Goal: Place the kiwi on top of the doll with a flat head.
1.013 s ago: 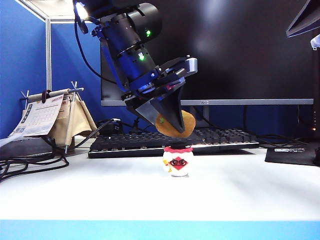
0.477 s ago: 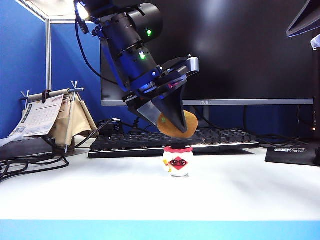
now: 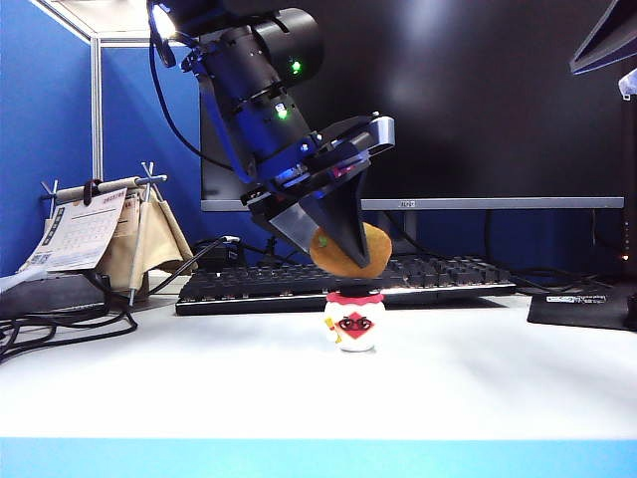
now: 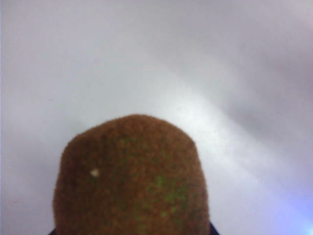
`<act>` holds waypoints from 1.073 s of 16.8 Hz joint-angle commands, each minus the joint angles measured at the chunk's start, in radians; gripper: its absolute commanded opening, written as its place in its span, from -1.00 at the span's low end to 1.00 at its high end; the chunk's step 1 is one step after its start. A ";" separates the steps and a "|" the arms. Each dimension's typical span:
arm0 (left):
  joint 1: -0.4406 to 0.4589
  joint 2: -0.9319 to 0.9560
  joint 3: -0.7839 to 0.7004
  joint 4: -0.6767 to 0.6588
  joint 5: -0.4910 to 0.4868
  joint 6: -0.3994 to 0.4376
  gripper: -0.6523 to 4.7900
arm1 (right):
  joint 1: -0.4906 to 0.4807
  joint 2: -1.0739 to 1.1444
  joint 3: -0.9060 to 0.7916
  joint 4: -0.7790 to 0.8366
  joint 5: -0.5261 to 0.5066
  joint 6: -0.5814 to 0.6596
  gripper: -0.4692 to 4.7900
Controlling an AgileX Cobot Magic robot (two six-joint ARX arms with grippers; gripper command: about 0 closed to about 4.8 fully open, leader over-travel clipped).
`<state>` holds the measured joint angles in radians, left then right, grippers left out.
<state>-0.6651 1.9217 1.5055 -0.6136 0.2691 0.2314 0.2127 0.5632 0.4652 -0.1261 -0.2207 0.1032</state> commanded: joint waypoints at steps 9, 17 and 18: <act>0.000 -0.004 0.003 0.054 -0.023 -0.024 -0.26 | 0.002 -0.001 0.004 0.006 0.001 -0.004 0.27; 0.001 0.015 0.002 0.034 -0.022 -0.067 0.14 | 0.002 -0.001 0.004 0.000 0.002 -0.004 0.27; 0.001 0.015 0.002 0.033 -0.021 -0.068 0.24 | 0.002 -0.001 0.004 0.000 0.002 -0.004 0.27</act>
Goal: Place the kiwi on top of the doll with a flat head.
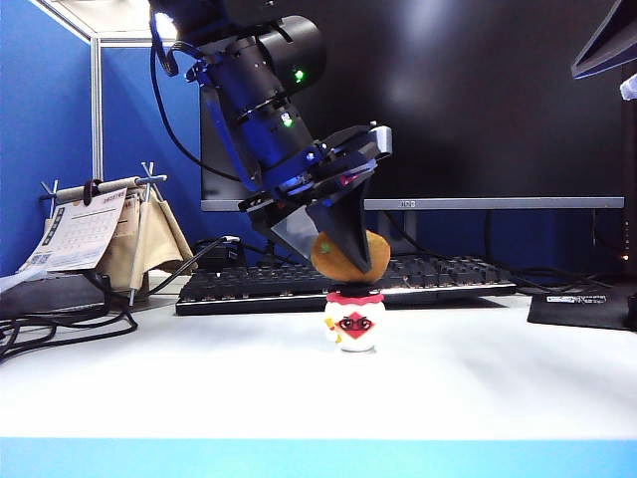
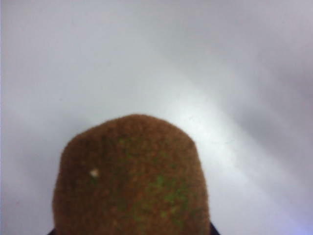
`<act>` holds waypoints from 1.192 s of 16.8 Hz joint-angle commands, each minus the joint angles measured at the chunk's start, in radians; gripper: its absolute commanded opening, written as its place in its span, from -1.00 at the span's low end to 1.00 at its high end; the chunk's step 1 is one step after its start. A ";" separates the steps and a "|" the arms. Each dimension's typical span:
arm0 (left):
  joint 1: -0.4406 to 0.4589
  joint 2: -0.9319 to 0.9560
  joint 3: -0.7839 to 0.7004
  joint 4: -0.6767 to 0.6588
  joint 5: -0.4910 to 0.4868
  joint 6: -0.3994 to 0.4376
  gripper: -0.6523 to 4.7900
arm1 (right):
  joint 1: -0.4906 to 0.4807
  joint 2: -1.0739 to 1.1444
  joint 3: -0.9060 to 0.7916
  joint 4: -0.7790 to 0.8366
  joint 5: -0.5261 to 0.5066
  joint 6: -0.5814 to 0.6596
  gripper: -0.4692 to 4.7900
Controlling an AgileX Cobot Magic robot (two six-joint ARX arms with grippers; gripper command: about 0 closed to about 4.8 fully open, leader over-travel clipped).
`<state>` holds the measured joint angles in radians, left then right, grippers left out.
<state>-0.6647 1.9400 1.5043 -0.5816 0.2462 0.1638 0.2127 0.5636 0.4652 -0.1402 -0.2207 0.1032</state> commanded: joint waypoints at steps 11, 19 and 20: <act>0.000 -0.003 0.003 -0.024 0.002 -0.001 0.55 | 0.002 -0.002 0.004 0.013 0.002 -0.004 0.27; 0.000 -0.004 0.004 -0.047 0.003 -0.007 1.00 | 0.002 -0.002 0.004 0.013 0.002 -0.004 0.27; 0.000 -0.004 0.004 -0.048 0.003 -0.007 1.00 | 0.002 -0.002 0.004 0.013 0.002 -0.004 0.27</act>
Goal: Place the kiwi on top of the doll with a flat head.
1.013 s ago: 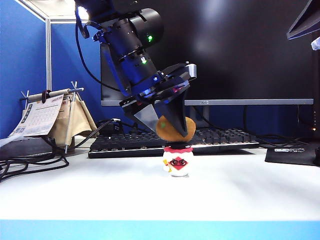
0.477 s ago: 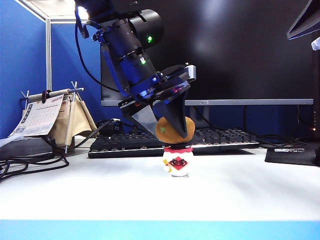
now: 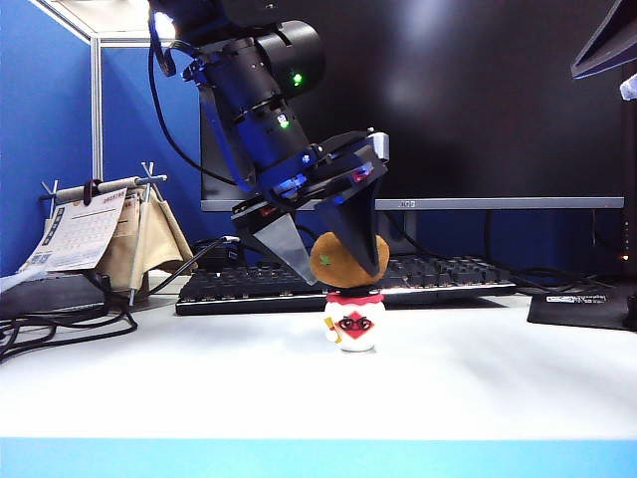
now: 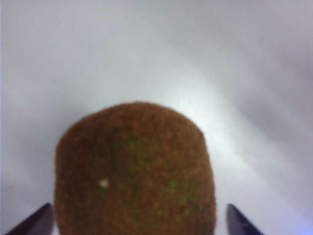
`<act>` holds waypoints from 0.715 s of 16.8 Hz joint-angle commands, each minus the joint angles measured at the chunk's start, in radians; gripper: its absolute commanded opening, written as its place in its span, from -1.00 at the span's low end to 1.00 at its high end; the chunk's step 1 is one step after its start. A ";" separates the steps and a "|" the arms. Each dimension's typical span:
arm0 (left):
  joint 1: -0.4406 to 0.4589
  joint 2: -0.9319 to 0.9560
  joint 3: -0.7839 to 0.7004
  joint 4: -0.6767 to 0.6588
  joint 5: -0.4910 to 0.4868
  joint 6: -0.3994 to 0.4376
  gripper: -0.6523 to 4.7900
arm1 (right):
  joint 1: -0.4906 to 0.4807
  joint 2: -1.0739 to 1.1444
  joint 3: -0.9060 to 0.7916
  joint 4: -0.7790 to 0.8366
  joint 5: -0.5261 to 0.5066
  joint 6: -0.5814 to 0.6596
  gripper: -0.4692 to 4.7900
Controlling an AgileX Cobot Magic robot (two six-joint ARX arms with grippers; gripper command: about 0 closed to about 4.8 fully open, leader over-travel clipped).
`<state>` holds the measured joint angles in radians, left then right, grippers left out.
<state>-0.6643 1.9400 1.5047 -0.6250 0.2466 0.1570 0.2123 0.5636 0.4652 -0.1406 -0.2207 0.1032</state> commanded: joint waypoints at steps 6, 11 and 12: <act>0.000 -0.024 0.006 -0.002 0.000 0.001 1.00 | 0.002 -0.002 0.004 0.009 0.001 -0.004 0.27; 0.008 -0.137 0.040 -0.043 -0.090 0.037 1.00 | 0.002 -0.005 0.004 0.010 0.001 -0.004 0.27; 0.015 -0.193 0.042 -0.047 -0.089 0.033 1.00 | 0.002 -0.015 0.004 0.010 0.002 -0.004 0.27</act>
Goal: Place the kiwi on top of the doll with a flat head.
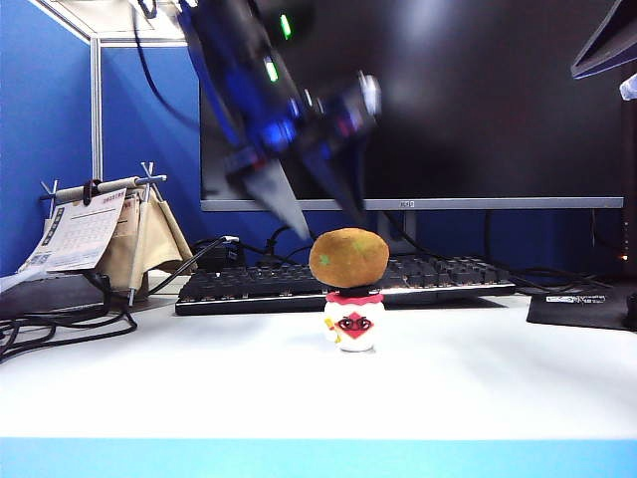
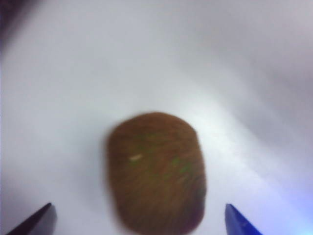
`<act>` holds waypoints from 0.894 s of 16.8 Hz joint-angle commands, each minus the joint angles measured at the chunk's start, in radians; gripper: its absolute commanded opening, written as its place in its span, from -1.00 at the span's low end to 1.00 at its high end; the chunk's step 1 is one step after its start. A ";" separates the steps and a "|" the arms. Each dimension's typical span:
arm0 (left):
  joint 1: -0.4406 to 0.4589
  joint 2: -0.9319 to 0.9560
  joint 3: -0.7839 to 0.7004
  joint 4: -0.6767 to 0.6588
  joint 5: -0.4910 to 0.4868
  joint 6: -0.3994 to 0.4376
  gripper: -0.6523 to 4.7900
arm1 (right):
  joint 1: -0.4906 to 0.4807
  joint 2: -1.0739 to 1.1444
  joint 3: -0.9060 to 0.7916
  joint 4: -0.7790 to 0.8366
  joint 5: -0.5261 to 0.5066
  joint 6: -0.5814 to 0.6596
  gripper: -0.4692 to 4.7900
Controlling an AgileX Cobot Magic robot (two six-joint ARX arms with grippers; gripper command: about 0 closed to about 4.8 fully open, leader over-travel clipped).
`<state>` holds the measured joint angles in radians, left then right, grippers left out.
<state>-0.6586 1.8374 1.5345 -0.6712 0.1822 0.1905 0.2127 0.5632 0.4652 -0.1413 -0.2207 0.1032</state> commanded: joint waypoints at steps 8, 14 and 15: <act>0.044 -0.510 -0.059 -0.098 0.032 -0.016 -0.78 | 0.000 -0.207 0.004 -0.150 0.131 0.007 -0.06; 0.044 -0.852 -0.479 0.150 -0.211 -0.209 -0.78 | 0.000 -0.531 -0.066 -0.290 0.248 0.144 -0.07; 0.044 -0.900 -0.560 0.211 -0.239 -0.258 -0.78 | 0.000 -0.565 -0.082 -0.288 0.248 0.145 -0.07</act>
<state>-0.6147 0.9726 1.0359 -0.5526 -0.0158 0.0006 0.2119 0.0257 0.3958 -0.4412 0.0170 0.2291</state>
